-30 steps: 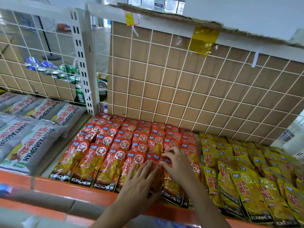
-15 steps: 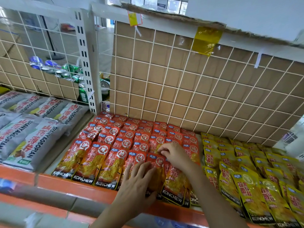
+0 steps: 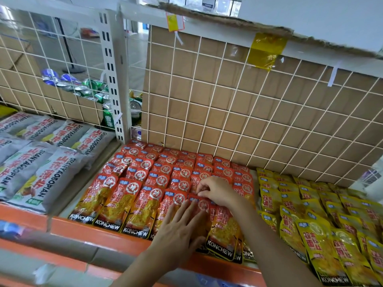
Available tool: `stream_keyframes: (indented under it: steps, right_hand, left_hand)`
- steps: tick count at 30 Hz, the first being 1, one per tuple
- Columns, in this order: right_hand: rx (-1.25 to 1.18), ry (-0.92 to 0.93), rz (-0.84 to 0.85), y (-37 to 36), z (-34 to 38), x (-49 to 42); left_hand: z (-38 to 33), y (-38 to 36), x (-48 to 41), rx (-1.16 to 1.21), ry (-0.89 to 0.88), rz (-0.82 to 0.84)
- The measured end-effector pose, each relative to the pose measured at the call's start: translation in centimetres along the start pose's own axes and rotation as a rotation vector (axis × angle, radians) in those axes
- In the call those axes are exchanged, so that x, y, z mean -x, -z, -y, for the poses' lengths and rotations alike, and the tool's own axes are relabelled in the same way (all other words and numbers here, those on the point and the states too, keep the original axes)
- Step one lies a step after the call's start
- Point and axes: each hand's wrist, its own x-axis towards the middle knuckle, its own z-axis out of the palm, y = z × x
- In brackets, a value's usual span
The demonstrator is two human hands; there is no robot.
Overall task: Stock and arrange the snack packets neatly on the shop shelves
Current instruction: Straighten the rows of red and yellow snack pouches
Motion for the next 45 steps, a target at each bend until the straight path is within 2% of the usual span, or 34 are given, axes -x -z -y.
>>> stream_keyframes:
  steps: [9,13,19,26,32,37,40,45]
  right_hand:
    - [0.122,-0.025,0.04,0.4,0.4,-0.3]
    - [0.167,-0.028,0.004,0.1,0.3,-0.2]
    - [0.115,-0.053,-0.104,-0.2,-0.4,-0.2]
    - [0.09,-0.034,-0.152,-0.3,-0.3,-0.7]
    - [0.02,-0.103,-0.408,-0.9,-1.3,1.5]
    - [0.124,-0.175,-0.263,-3.0,-1.6,4.6]
    - [0.149,-0.166,-0.268,-3.7,-1.5,5.6]
    - [0.177,-0.155,-0.23,-3.9,-1.2,6.4]
  left_hand:
    - [0.2,-0.3,0.0,-0.003,-0.011,0.012]
    - [0.2,-0.1,0.0,0.019,0.0,0.034]
    - [0.2,0.1,0.1,0.012,-0.001,-0.016]
    - [0.3,0.1,0.0,0.003,-0.019,-0.015]
    - [0.5,0.4,-0.4,0.012,0.003,-0.018]
    - [0.2,0.1,-1.1,0.031,0.032,-0.009]
    - [0.0,-0.1,-1.4,0.031,0.038,0.038]
    - [0.3,-0.8,-1.4,0.009,0.011,0.024]
